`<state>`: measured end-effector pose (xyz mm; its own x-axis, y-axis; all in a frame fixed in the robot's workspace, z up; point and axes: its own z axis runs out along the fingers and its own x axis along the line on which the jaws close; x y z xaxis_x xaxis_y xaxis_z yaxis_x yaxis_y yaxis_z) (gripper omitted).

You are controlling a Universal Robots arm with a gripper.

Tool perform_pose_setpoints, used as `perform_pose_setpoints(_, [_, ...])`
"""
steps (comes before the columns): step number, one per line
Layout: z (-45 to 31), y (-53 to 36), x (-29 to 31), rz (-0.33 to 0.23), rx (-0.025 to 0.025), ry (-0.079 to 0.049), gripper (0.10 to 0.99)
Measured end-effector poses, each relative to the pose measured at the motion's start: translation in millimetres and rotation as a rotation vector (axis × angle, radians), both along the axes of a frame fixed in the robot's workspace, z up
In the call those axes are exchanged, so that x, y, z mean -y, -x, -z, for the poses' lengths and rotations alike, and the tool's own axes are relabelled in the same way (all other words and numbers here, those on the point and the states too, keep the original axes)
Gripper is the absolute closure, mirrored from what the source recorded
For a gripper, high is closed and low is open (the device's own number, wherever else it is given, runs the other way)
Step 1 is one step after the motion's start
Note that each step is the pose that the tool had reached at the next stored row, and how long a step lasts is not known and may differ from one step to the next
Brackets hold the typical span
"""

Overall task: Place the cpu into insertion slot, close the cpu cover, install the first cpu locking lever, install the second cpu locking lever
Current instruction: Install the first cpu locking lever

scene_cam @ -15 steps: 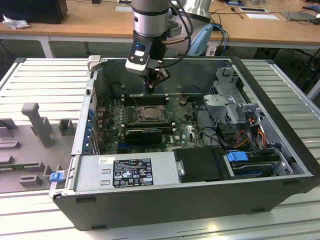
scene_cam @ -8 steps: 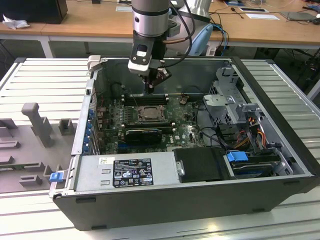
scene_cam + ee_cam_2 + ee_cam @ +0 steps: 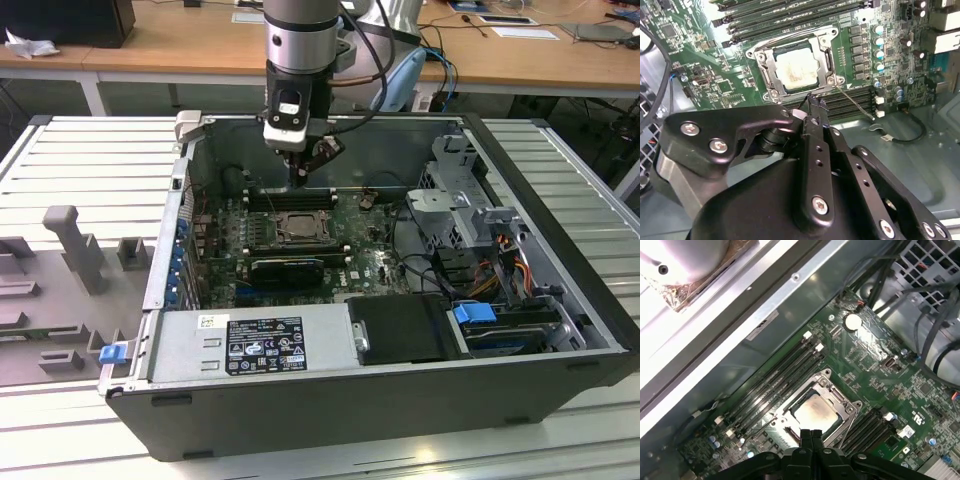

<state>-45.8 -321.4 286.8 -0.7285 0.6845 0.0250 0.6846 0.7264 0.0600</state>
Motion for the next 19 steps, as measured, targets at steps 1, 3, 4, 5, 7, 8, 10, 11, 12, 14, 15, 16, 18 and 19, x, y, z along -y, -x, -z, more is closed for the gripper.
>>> perform_pose_setpoints(1, [0.0, 0.0, 0.0, -0.010, -0.0001, 0.000, 0.980])
perform_pose_setpoints(3, [0.0, 0.0, 0.0, -0.030, 0.0000, 0.000, 0.980])
perform_pose_setpoints(4, [0.0, 0.0, 0.0, -0.045, -0.0001, 0.000, 0.980])
perform_pose_setpoints(5, [0.0, 0.0, 0.0, -0.056, -0.0001, 0.000, 0.980])
perform_pose_setpoints(7, [0.0, 0.0, 0.0, -0.077, -0.0001, 0.000, 0.980])
perform_pose_setpoints(8, [0.0, 0.0, 0.0, -0.087, -0.0001, 0.000, 0.980])
perform_pose_setpoints(10, [-0.1, 0.0, 0.0, -0.108, -0.0001, 0.000, 0.980])
perform_pose_setpoints(11, [0.0, 0.0, 0.0, -0.126, 0.0000, 0.000, 0.980])
perform_pose_setpoints(12, [0.0, 0.0, 0.0, -0.139, 0.0000, 0.000, 0.980])
perform_pose_setpoints(14, [0.0, 0.0, 0.0, -0.156, 0.0000, 0.000, 0.980])
perform_pose_setpoints(15, [0.0, 0.0, 0.0, -0.166, 0.0000, 0.000, 0.980])
perform_pose_setpoints(16, [0.0, 0.0, 0.0, -0.178, 0.0000, 0.000, 0.980])
perform_pose_setpoints(18, [0.0, 0.0, 0.0, -0.201, 0.0000, 0.000, 0.980])
perform_pose_setpoints(19, [0.0, 0.0, 0.0, -0.210, 0.0000, 0.000, 0.980])
